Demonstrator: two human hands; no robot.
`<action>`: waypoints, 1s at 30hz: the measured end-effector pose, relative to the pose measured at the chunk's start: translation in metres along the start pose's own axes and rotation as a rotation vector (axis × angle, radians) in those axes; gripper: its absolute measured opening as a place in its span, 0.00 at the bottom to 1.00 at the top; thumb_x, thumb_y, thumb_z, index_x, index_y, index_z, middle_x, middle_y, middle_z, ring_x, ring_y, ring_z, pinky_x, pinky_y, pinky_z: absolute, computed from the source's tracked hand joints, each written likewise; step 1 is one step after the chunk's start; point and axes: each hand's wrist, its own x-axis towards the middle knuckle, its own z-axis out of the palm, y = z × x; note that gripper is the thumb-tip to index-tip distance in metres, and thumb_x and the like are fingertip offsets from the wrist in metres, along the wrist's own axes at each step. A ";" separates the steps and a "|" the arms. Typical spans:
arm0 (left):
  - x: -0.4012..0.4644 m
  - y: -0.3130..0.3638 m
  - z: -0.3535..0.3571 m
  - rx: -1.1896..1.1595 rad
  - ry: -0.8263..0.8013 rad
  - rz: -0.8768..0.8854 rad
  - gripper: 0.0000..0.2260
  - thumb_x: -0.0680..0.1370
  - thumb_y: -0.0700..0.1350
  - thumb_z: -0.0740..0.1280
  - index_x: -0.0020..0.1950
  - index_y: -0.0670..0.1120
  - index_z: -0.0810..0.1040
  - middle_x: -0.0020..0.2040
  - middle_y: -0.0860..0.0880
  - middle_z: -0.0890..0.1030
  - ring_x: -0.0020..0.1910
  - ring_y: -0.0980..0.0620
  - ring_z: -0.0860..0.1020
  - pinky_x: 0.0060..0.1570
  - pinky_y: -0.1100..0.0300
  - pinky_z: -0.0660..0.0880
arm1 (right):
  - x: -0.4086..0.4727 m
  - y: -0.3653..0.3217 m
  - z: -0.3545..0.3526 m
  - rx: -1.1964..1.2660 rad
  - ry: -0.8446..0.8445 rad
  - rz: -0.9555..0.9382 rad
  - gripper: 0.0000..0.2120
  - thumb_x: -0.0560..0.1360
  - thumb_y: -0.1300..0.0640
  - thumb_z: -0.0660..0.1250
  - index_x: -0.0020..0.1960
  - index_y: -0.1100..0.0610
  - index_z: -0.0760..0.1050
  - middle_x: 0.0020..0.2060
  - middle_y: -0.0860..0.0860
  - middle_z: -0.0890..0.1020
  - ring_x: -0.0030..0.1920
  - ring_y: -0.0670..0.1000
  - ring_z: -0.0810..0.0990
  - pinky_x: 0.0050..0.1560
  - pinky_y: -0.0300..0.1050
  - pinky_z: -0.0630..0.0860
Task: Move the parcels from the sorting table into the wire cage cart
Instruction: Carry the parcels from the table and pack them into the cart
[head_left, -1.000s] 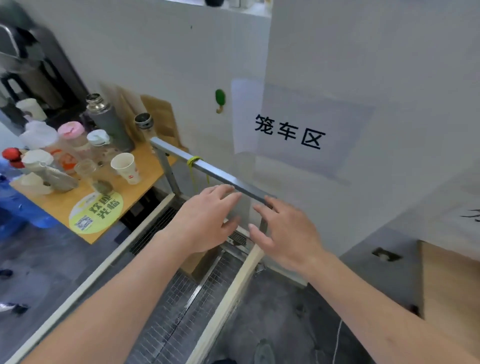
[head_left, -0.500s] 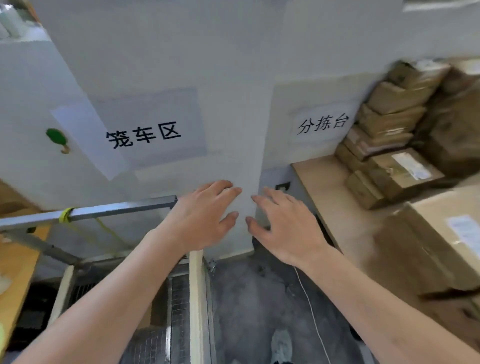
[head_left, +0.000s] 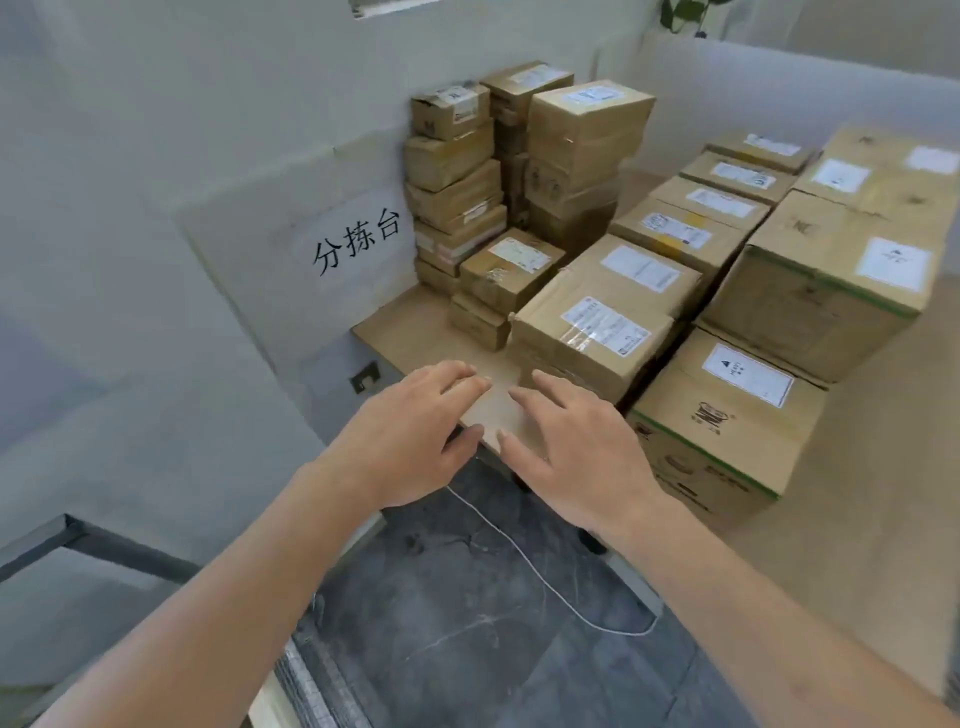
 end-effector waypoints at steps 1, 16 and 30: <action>0.013 0.016 0.005 0.005 -0.007 0.033 0.24 0.84 0.55 0.63 0.79 0.51 0.68 0.76 0.52 0.70 0.74 0.50 0.69 0.67 0.52 0.74 | -0.009 0.018 -0.005 0.003 0.003 0.036 0.28 0.82 0.37 0.58 0.78 0.48 0.70 0.78 0.52 0.69 0.77 0.53 0.67 0.75 0.50 0.64; 0.160 0.205 0.089 -0.009 -0.187 0.210 0.25 0.84 0.54 0.62 0.81 0.52 0.63 0.78 0.53 0.65 0.75 0.51 0.67 0.68 0.53 0.73 | -0.092 0.242 -0.045 0.022 -0.029 0.376 0.30 0.81 0.35 0.53 0.77 0.47 0.69 0.78 0.52 0.68 0.76 0.54 0.67 0.73 0.51 0.64; 0.259 0.179 0.201 -0.060 -0.368 0.188 0.24 0.84 0.51 0.63 0.80 0.51 0.64 0.82 0.45 0.59 0.81 0.44 0.58 0.72 0.46 0.70 | -0.048 0.329 0.021 0.114 -0.167 0.633 0.28 0.84 0.40 0.56 0.81 0.47 0.61 0.83 0.55 0.55 0.80 0.59 0.59 0.77 0.54 0.62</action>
